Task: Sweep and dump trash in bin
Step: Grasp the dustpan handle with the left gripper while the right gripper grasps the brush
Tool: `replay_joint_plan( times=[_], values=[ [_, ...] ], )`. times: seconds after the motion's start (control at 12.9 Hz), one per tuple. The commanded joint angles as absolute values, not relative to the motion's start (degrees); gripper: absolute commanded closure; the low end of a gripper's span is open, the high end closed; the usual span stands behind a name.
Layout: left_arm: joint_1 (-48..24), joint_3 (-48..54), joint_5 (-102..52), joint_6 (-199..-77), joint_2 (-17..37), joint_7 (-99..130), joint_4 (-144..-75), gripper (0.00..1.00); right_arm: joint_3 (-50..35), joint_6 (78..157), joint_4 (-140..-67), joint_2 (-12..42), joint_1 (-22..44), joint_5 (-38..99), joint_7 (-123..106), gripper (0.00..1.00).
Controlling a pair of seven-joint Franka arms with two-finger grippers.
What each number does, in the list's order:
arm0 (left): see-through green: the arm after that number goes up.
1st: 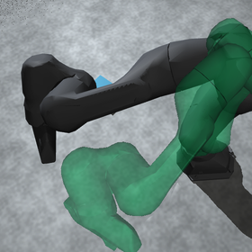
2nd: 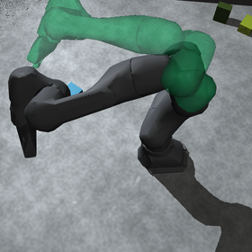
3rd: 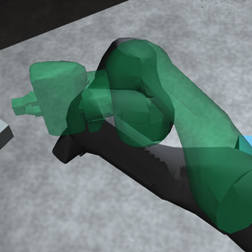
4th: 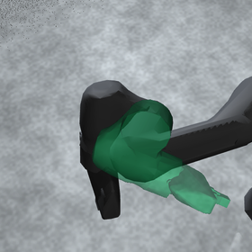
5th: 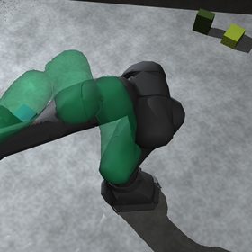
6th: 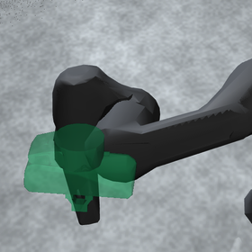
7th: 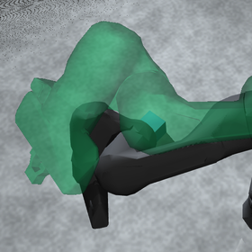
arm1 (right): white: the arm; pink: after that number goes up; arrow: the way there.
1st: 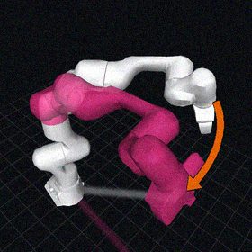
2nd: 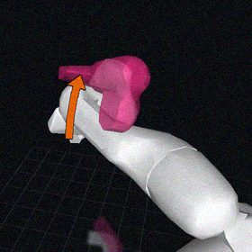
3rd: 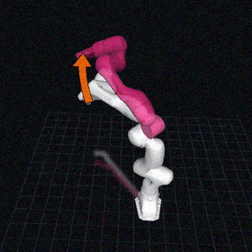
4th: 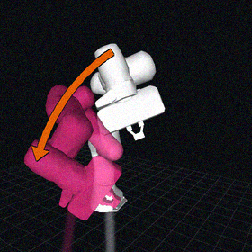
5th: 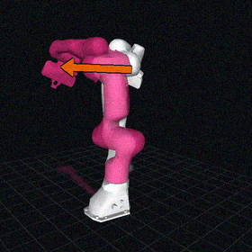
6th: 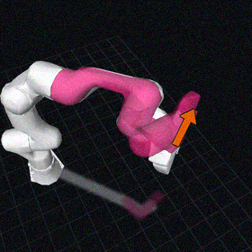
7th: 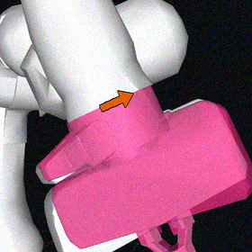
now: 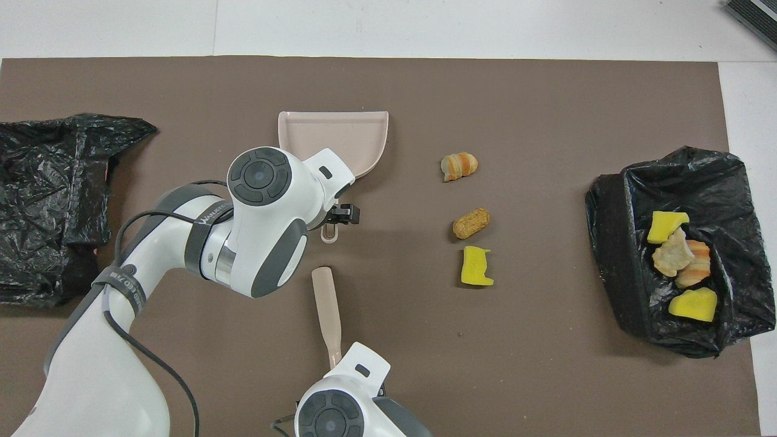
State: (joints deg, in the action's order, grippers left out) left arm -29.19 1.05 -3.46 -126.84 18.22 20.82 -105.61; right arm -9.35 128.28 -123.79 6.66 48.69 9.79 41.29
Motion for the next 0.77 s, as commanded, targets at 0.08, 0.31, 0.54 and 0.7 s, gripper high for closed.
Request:
replay_joint_plan(
  times=[0.08, 0.31, 0.54, 0.7],
  values=[
    [-31.0, 0.1, -3.3, -125.6, 17.9, 22.9, -106.3, 0.35, -9.2, 129.6, -124.3, 6.2, 49.0, 10.2, 42.0, 1.00],
    [-30.8, 0.1, -3.1, -125.1, 18.0, 23.0, -105.4, 0.40, -9.2, 128.4, -124.4, 4.1, 48.8, 10.3, 45.9, 1.00],
    [-30.8, -0.2, -2.6, -126.1, 18.7, 23.0, -104.7, 0.52, -9.1, 121.0, -125.2, -2.2, 46.9, 10.3, 48.7, 1.00],
    [-30.5, -0.3, -2.4, -126.7, 19.0, 22.7, -104.1, 1.00, -9.1, 120.7, -130.0, -8.0, 46.0, 10.3, 51.4, 1.00]
  ],
)
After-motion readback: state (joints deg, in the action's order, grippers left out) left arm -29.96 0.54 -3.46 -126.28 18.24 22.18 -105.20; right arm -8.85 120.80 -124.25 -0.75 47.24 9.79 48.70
